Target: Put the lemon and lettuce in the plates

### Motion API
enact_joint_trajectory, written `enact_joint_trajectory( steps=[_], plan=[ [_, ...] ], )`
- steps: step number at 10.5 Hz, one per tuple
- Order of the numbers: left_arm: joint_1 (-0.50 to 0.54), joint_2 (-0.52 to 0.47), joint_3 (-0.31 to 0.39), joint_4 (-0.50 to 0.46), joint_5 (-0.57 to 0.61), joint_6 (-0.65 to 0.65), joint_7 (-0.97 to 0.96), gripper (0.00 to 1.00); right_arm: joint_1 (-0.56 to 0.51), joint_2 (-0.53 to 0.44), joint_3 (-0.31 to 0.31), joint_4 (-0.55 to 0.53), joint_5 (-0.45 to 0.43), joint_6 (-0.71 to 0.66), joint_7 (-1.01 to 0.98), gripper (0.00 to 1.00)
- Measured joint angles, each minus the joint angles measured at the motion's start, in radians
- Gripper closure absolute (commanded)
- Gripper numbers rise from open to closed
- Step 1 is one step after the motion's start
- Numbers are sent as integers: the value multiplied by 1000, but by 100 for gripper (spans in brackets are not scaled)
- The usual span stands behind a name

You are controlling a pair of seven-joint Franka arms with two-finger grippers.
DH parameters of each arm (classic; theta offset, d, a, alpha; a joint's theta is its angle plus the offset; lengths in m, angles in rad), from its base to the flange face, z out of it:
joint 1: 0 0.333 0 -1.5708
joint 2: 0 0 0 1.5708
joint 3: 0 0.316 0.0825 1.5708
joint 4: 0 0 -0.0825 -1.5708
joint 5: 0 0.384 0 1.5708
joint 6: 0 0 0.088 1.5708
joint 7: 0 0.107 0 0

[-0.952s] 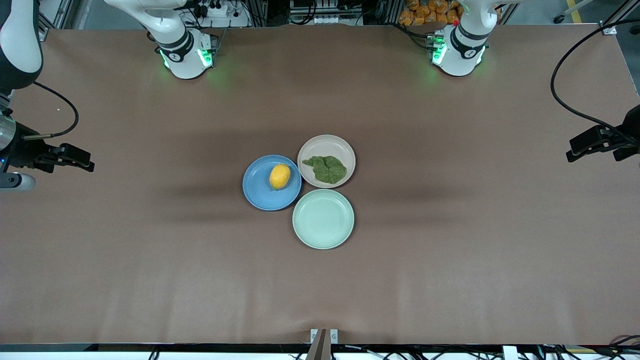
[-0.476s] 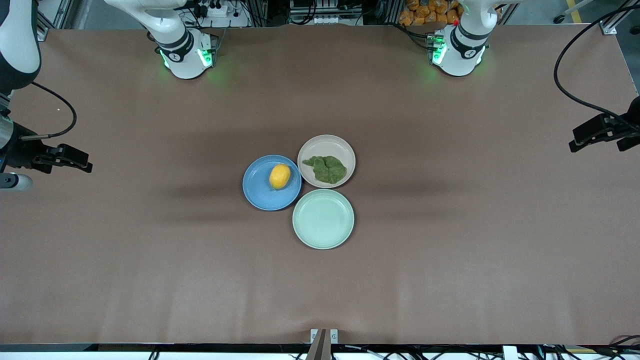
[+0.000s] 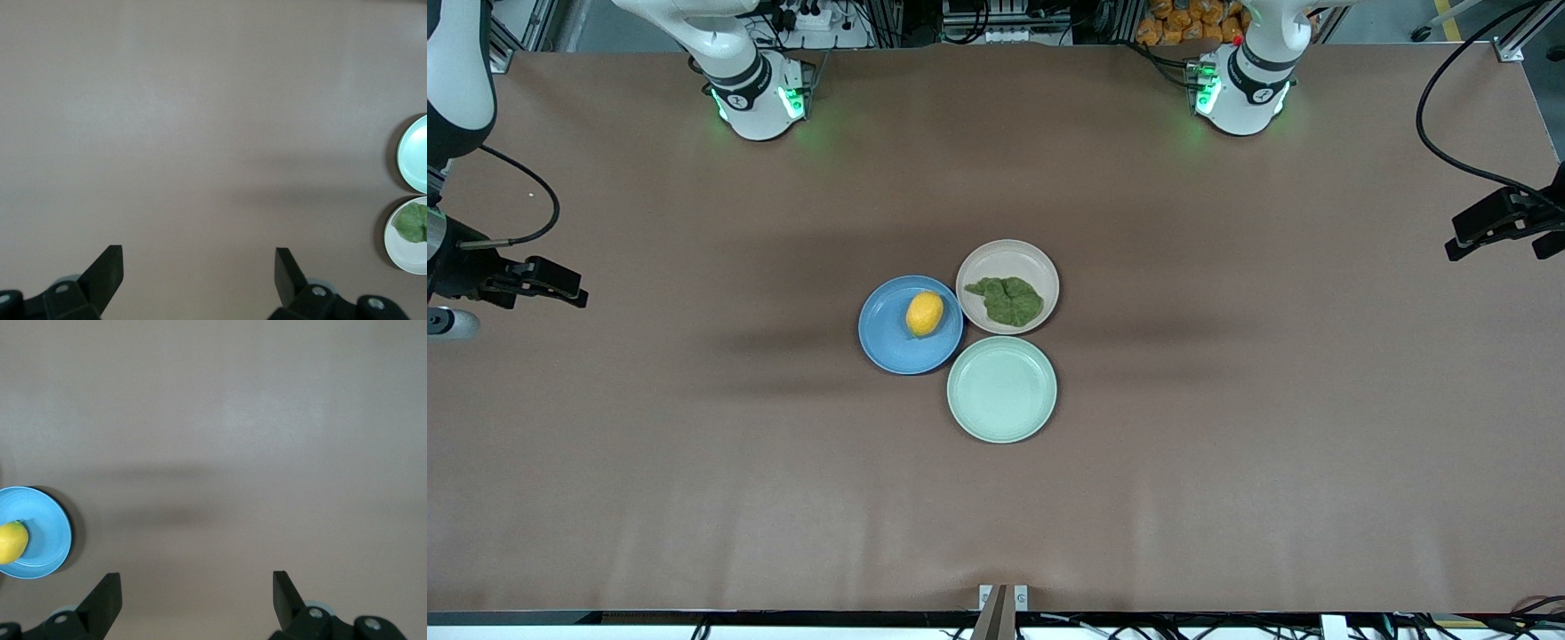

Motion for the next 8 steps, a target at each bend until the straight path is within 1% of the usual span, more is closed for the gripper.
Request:
enact_joint_trajectory(
  steps=[2, 6, 8],
  plan=[
    [-2, 0, -5, -1, 0, -1, -3, 0, 0, -13, 0, 10, 0, 1, 0, 0],
    [-3, 9, -10, -5, -6, 0, -19, 0, 0, -92, 0, 11, 0, -2, 0, 0],
    [-3, 11, -10, -6, -11, 0, -20, 0, 0, -111, 0, 11, 0, -4, 0, 0]
  ],
)
